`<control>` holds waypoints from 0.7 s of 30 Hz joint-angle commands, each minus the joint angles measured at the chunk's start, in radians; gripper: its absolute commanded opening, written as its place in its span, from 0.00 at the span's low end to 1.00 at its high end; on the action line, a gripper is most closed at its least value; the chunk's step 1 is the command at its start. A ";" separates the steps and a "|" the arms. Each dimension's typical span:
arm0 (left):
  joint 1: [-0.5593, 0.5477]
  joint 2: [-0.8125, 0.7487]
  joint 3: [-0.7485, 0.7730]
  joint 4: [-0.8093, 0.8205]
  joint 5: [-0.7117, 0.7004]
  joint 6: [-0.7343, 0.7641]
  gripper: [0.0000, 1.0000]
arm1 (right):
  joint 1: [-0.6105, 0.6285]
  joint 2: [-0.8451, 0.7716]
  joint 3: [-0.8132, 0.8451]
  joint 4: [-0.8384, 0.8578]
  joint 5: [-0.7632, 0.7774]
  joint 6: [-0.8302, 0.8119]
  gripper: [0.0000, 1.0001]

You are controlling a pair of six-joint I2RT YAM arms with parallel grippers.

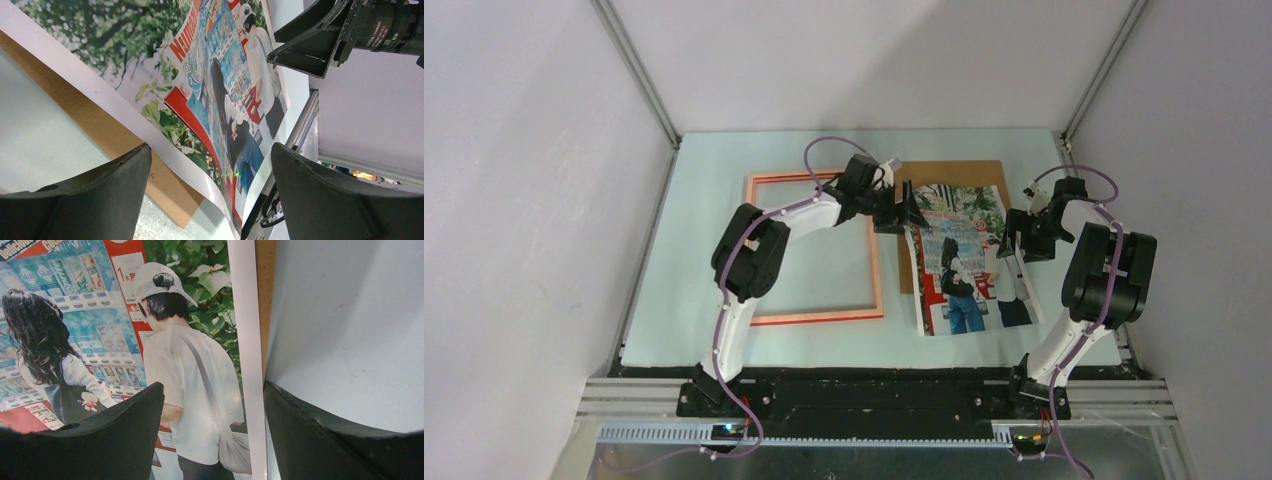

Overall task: Put the photo into the frame
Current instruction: Pick up the photo at the center of the board.

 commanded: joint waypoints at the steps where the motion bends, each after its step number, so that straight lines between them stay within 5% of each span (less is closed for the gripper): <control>1: -0.027 -0.021 0.009 0.033 0.045 -0.021 0.92 | 0.017 0.037 -0.011 0.005 -0.027 0.011 0.77; 21: -0.034 -0.075 -0.177 0.185 0.013 -0.241 0.93 | 0.016 0.035 -0.011 0.000 -0.031 0.014 0.77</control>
